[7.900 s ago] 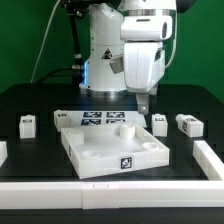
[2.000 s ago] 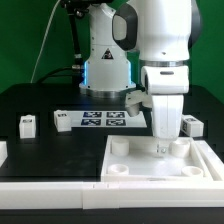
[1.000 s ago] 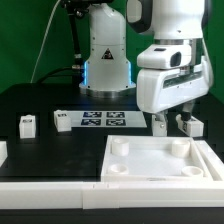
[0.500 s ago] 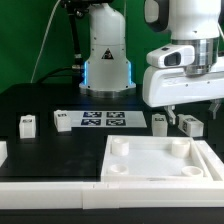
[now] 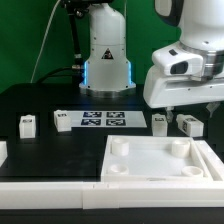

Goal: Assemble one leg

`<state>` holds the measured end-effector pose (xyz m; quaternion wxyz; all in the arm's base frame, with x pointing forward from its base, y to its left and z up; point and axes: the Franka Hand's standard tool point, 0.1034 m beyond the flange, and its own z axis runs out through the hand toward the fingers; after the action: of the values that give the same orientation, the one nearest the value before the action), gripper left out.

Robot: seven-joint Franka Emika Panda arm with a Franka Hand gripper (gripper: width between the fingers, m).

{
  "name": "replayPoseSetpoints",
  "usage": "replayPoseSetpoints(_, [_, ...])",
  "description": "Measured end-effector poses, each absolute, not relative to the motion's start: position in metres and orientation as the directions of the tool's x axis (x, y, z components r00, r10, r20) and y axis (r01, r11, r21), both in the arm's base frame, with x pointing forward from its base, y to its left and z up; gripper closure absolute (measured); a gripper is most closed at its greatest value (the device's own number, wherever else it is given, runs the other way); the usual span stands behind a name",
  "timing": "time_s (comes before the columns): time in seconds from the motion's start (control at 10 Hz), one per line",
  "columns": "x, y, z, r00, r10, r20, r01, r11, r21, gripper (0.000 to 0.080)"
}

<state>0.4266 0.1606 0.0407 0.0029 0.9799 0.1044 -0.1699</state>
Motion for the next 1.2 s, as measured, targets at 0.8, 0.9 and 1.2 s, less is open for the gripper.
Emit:
replayPoseSetpoints(0.8, [0.393,0.166,0.015,0.571,0.092,-0.816,0.198,-0.98,0.029,0.015])
replayPoseSetpoints(0.9, [0.392,0.17,0.015,0.57,0.092,-0.817,0.2,-0.979,0.029,0.015])
replayPoseSetpoints(1.2, [0.39,0.174,0.014,0.569,0.099,-0.816,0.206,-0.978,0.025,0.015])
